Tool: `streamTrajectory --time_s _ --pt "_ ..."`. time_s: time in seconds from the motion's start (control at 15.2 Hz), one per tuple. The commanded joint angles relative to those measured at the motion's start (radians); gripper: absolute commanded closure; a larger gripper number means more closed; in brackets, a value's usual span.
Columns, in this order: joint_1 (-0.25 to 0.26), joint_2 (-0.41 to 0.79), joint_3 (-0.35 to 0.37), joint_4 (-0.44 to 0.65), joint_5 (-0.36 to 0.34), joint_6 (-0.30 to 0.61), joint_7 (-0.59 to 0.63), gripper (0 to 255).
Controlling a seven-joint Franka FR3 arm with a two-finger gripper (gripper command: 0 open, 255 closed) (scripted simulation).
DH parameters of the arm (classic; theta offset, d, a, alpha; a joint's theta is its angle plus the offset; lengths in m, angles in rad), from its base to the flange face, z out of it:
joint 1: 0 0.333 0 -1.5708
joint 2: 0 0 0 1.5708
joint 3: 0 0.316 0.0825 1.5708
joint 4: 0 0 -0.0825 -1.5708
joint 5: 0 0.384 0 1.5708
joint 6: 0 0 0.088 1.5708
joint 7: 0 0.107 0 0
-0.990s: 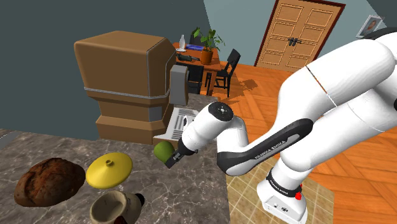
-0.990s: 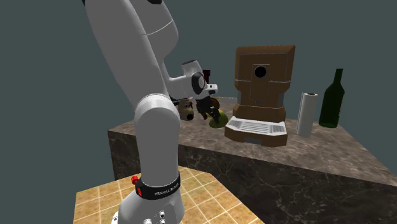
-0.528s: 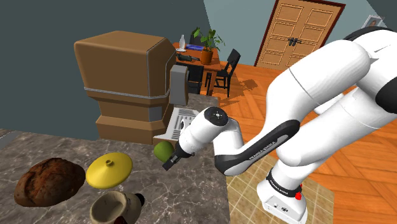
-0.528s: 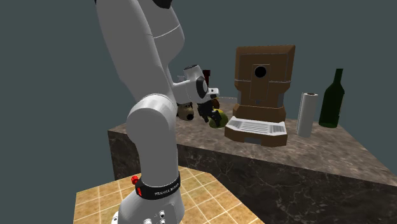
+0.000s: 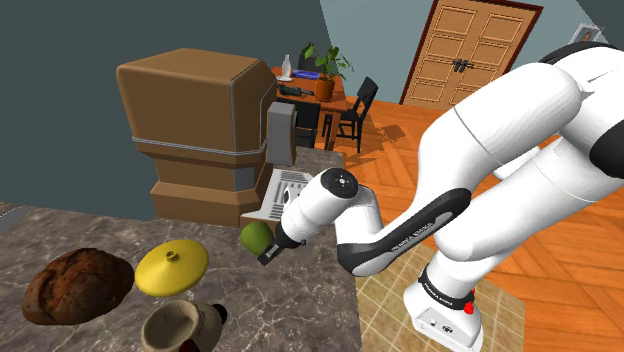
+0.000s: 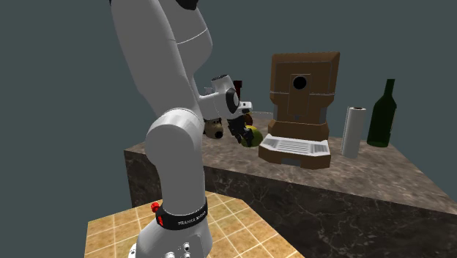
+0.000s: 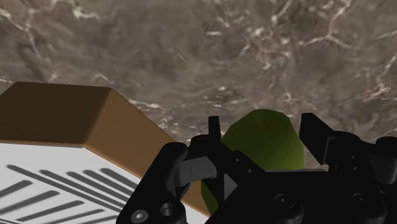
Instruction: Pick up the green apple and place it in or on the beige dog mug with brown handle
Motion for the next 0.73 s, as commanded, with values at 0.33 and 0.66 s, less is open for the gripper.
streamTrajectory --time_s 0.33,0.66 --pt "0.000 0.000 0.000 0.000 0.000 0.000 0.000 255" --pt "0.215 -0.048 -0.202 0.009 0.101 -0.083 -0.092 255"
